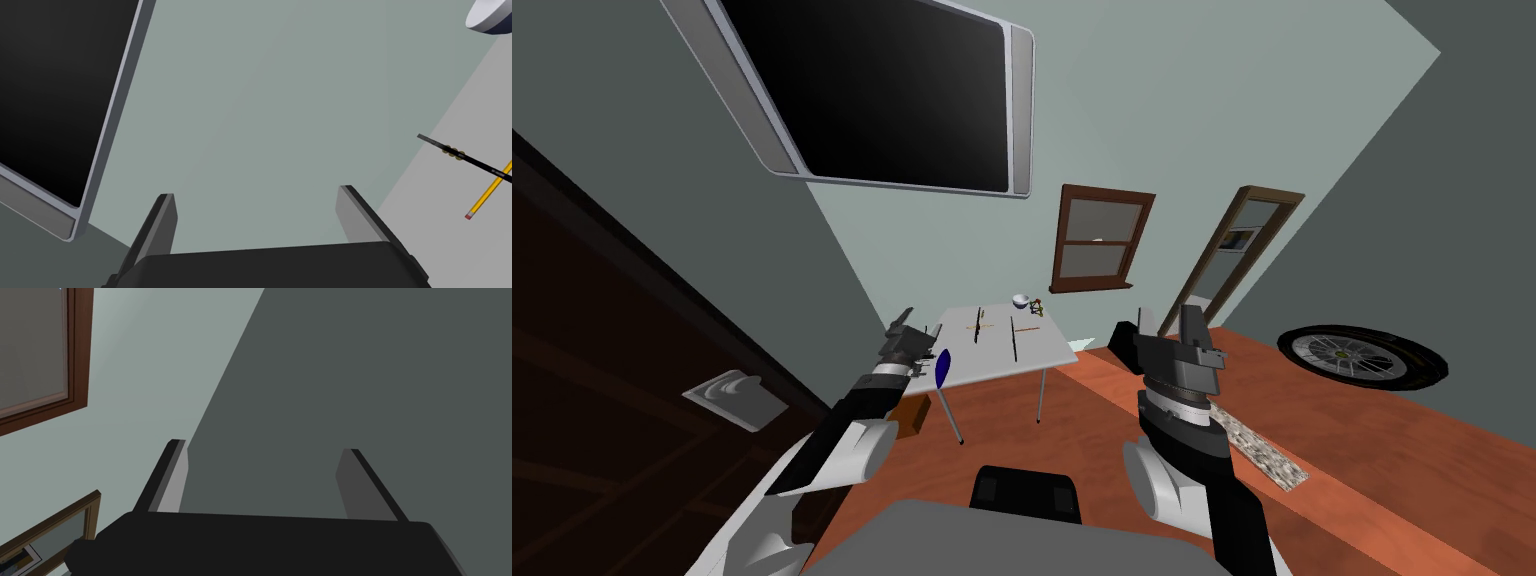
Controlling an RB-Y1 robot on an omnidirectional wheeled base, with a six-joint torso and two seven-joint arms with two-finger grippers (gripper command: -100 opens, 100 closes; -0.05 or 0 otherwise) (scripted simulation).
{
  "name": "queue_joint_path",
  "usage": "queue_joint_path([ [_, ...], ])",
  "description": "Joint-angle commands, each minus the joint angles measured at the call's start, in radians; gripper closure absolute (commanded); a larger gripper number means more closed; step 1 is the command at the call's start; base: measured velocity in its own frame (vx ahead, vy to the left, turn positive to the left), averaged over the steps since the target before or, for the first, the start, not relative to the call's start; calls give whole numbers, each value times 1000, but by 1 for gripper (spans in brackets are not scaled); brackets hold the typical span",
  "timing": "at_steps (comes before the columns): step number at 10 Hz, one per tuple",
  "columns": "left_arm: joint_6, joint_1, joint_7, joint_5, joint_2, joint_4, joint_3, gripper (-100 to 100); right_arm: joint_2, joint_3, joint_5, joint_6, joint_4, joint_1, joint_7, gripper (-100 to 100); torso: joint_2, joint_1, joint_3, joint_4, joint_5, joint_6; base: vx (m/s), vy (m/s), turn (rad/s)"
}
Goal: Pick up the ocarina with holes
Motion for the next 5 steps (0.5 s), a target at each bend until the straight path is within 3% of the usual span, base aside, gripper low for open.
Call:
queue_joint_path([
  [1,50,-10,46,15,11,-3,23,-100,0,0,0,0,0,0,0,0,0,0,0,0,0,0,10,-16,-50],
  [2,68,-10,46,15,11,-3,23,-100,0,0,0,0,0,0,0,0,0,0,0,0,0,0,9,-12,-21],
  [3,100,-16,84,26,17,-7,42,-100,0,0,0,0,0,0,0,0,0,0,0,0,0,0,11,-17,-52],
  [4,121,-16,84,26,17,-7,42,-100,0,0,0,0,0,0,0,0,0,0,0,0,0,0,9,-13,-22],
  [5,150,-22,122,38,24,-11,60,-100,0,0,0,0,0,0,0,0,0,0,0,0,0,0,11,-14,-41],
])
